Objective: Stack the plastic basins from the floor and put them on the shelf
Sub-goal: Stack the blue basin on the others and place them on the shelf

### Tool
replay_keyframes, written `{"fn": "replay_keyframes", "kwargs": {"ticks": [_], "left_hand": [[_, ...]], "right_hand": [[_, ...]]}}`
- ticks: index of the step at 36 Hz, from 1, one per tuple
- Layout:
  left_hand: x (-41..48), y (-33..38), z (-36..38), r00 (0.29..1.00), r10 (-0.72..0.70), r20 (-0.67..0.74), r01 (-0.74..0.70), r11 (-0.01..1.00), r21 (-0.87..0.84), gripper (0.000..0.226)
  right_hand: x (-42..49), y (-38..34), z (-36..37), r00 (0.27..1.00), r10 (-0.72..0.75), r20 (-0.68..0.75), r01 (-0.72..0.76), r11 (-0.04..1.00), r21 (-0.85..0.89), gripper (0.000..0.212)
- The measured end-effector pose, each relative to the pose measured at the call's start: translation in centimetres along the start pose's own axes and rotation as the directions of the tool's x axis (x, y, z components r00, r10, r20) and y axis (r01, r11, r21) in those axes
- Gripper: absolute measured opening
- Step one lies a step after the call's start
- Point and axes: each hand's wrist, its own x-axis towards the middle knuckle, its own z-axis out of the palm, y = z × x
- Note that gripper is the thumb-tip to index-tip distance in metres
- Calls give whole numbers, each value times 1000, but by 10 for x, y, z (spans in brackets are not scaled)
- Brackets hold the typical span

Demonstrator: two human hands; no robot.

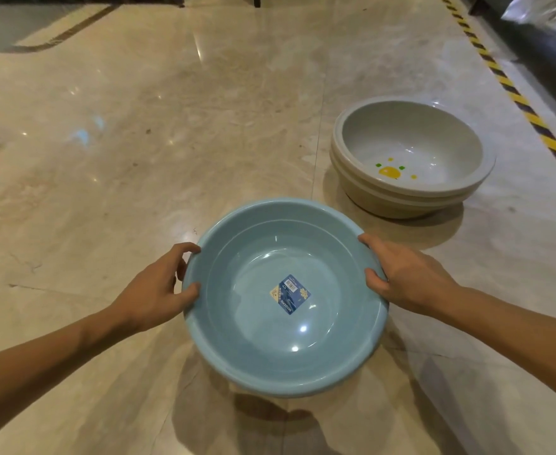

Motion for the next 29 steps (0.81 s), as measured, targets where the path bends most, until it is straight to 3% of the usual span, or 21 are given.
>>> {"fn": "replay_keyframes", "kwargs": {"ticks": [4, 8, 17, 22, 29], "left_hand": [[1, -4, 4, 1000, 7, 11, -7, 999, 32, 73], [0, -11, 7, 999, 5, 40, -3, 999, -47, 50], [-12, -1, 20, 996, -65, 56, 80, 929, -362, 57], [-20, 7, 32, 998, -60, 35, 70, 872, -484, 65], [-23, 12, 44, 985, -175, 3, 144, 799, -584, 61]], "right_hand": [[1, 2, 2, 1000, -3, 10, 3, 1000, -4, 59], [-1, 4, 5, 999, 20, 33, -22, 996, 81, 58], [-13, 3, 12, 984, 91, 152, -152, 873, 464, 65], [-20, 0, 15, 983, 122, 138, -182, 765, 618, 66], [-25, -6, 27, 985, 150, 88, -165, 655, 738, 69]]}}
